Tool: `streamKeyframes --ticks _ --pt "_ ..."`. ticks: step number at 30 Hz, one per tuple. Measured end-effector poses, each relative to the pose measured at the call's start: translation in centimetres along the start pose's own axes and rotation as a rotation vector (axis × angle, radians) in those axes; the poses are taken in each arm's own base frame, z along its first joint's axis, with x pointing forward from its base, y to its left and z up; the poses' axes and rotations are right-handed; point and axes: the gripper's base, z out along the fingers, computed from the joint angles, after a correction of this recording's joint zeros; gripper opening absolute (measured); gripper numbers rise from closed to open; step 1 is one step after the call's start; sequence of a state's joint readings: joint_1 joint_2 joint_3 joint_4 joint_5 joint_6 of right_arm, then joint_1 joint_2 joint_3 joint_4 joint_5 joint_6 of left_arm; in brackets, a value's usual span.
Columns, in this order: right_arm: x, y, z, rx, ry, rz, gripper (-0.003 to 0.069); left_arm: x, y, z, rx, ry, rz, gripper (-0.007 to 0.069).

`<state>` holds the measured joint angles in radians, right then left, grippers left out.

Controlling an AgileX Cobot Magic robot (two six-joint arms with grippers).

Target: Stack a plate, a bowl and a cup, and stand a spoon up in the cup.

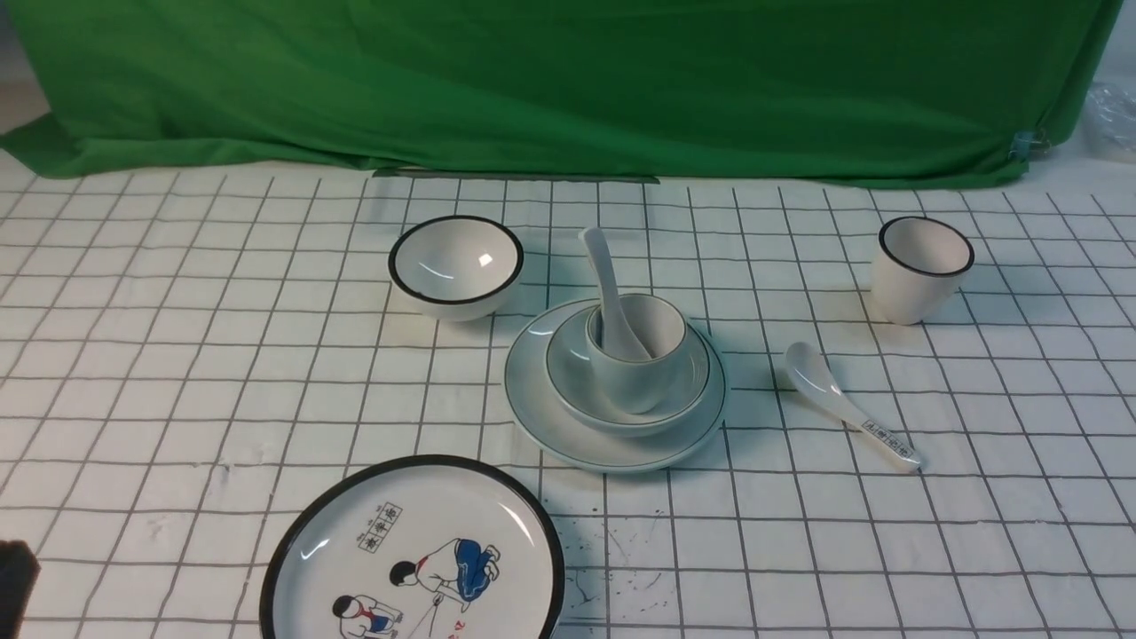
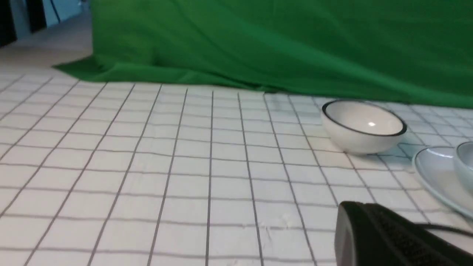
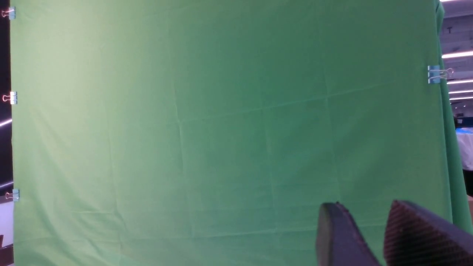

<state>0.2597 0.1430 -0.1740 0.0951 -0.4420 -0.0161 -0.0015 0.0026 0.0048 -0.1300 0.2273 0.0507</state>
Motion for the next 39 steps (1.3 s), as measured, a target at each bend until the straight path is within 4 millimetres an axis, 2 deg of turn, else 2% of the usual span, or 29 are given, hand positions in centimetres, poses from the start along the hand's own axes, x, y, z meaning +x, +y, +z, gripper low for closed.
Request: streamKeyframes --ticks 20,26,33,35,36,39 --pt "0.1 0.0 0.0 0.0 0.002 0.0 0.0238 0.0 0.1 0.0 -0.008 -0.005 0.032 0.0002" --pt "0.0 0.0 0.0 -0.002 0.002 -0.203 0.0238 0.0 0.1 0.0 -0.008 -0.005 0.032 0.0002" --pt "0.5 0.0 -0.3 -0.008 0.058 -0.222 0.0238 0.0 0.1 0.0 -0.008 -0.005 0.032 0.0002" --pt "1.5 -0.1 -0.7 -0.002 0.174 -0.222 0.0238 0.0 0.1 0.0 -0.008 -0.006 0.032 0.0002" --pt "3.1 -0.3 -1.2 0.021 0.306 -0.23 0.0238 0.0 0.1 0.0 -0.008 -0.006 0.032 0.0002" --pt "7.1 -1.2 -2.6 0.106 0.542 -0.237 0.0238 0.0 0.1 0.0 -0.008 -0.006 0.033 0.0002"
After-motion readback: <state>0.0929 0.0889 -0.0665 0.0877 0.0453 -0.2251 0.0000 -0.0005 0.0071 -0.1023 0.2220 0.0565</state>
